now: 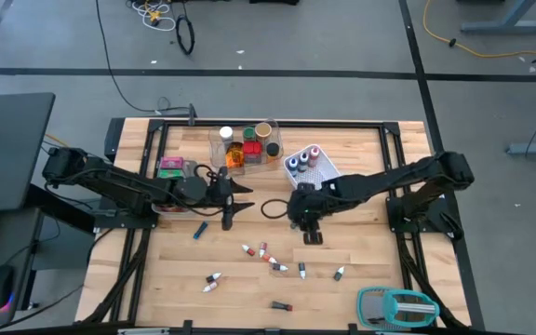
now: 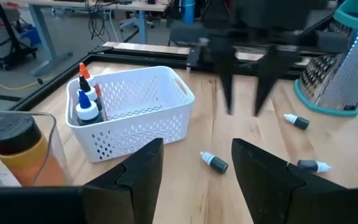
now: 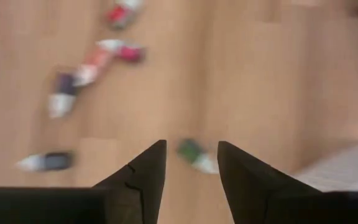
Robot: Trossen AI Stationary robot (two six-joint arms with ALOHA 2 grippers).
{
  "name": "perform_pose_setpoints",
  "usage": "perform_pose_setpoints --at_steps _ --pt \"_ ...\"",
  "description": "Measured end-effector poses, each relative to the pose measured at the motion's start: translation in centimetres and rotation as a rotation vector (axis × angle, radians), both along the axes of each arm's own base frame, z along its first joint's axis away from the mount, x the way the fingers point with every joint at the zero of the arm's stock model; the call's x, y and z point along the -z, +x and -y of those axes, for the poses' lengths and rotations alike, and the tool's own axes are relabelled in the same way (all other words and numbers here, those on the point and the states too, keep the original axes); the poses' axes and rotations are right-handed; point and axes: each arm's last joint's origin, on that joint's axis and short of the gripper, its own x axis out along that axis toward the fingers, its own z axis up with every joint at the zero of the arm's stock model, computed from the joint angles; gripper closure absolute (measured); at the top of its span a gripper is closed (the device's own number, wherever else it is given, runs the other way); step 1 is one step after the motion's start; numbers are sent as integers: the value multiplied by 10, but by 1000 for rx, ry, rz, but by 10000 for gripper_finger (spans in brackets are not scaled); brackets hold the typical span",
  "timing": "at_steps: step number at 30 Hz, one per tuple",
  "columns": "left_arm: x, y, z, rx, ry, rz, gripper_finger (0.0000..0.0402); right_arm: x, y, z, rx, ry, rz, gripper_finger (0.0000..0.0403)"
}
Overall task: Pick & Place Kitchen Items
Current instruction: Put the green food coloring bottle into the white bin
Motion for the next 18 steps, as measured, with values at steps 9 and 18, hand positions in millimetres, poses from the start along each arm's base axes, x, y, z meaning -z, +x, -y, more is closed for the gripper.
perform_pose_setpoints --at_steps 9,18 --pt "0 0 2 45 -40 5 200 23 -4 -30 -299 -26 92 226" --pt "-1 1 3 85 -61 13 200 68 -9 -24 -230 -183 67 179"
